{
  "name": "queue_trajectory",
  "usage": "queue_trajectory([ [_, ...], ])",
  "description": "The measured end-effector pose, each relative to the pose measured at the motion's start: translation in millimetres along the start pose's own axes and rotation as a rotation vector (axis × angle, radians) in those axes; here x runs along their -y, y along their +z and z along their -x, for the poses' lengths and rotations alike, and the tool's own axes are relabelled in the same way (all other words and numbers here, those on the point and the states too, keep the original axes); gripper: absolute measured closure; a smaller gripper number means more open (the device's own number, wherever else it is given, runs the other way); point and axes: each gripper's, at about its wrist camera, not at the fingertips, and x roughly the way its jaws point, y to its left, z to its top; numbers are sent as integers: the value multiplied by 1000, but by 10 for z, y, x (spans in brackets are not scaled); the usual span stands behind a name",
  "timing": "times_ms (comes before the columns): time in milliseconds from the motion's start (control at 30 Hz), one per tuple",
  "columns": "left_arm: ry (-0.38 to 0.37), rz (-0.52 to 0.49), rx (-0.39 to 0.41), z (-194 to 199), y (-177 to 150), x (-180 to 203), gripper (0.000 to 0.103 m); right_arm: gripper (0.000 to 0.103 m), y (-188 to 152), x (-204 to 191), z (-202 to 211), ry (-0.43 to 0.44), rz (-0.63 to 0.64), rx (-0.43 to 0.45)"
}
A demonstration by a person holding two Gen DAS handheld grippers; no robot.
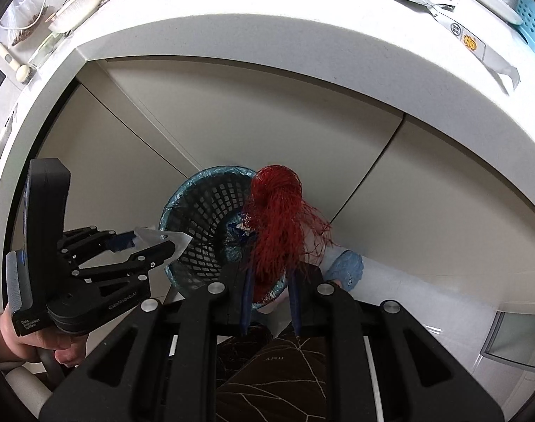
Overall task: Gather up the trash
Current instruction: 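Open the left tool to drop the clear bag while the right tool drops the red net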
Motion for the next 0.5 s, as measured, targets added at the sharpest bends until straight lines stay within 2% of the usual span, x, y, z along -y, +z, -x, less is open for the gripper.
queue_trajectory([
  [67, 6, 6, 9, 11, 5, -13, 49, 87, -3, -9, -6, 0, 4, -2],
  [233, 10, 14, 26, 89, 38, -32, 38, 87, 6, -24, -36, 4, 14, -10],
  [300, 18, 17, 50, 164, 57, -60, 33, 87, 22, -44, -60, 8, 20, -11],
  [367, 36, 19, 76, 253, 80, -90, 20, 87, 37, -69, -93, 11, 28, -16],
  [500, 67, 37, 131, 433, 95, -192, 10, 87, 90, -106, -150, 20, 33, -16],
])
